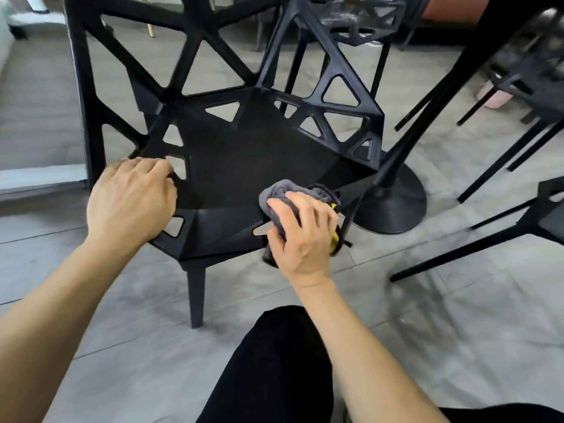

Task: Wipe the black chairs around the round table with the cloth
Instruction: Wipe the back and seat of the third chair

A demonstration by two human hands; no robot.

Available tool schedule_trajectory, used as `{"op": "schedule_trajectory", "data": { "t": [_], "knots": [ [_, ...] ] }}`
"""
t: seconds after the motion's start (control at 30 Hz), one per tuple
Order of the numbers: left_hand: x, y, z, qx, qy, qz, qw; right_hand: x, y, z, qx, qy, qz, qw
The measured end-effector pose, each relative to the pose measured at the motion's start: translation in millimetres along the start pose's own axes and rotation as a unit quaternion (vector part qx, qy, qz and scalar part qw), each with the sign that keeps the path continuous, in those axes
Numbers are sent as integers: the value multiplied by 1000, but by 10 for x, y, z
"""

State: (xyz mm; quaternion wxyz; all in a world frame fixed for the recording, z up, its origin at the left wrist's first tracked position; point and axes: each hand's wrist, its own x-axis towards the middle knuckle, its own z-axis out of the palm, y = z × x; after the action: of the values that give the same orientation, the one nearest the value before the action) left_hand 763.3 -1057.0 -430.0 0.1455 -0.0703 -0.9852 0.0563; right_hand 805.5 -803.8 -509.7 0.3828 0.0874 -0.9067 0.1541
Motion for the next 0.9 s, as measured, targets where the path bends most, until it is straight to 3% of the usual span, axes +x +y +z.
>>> {"op": "schedule_trajectory", "data": {
  "t": [0.1, 0.2, 0.33, 0.47, 0.6, 0.67, 0.73, 0.83, 0.9],
  "knots": [
    [-2, 14, 19, 0, -13, -12, 1000, 233, 703, -63, -10, -20, 32, 999],
    [-4, 26, 44, -6, -7, -26, 1000, 429, 1396, -98, -7, -10, 166, 986],
    [14, 36, 65, -5, -4, -34, 999, 399, 1283, -45, 1, 7, 270, 963],
    [10, 47, 64, -7, -4, -41, 999, 2, 504, -169, 14, 8, 209, 978],
    [-1, 58, 50, -15, -13, -48, 999, -345, -219, -303, 51, -86, 130, 986],
    [-8, 121, 97, -26, -22, -42, 999, -196, -217, -335, 57, -100, 77, 990],
    [-13, 274, 156, -55, -48, -11, 997, 126, -61, -367, 63, -65, 54, 994],
    [64, 588, 170, -134, -105, 0, 985, 800, 257, -339, 71, -3, 74, 995],
    [103, 712, 219, -159, -108, -26, 981, 1179, 485, -174, 84, -12, 82, 993]
  ]
}}
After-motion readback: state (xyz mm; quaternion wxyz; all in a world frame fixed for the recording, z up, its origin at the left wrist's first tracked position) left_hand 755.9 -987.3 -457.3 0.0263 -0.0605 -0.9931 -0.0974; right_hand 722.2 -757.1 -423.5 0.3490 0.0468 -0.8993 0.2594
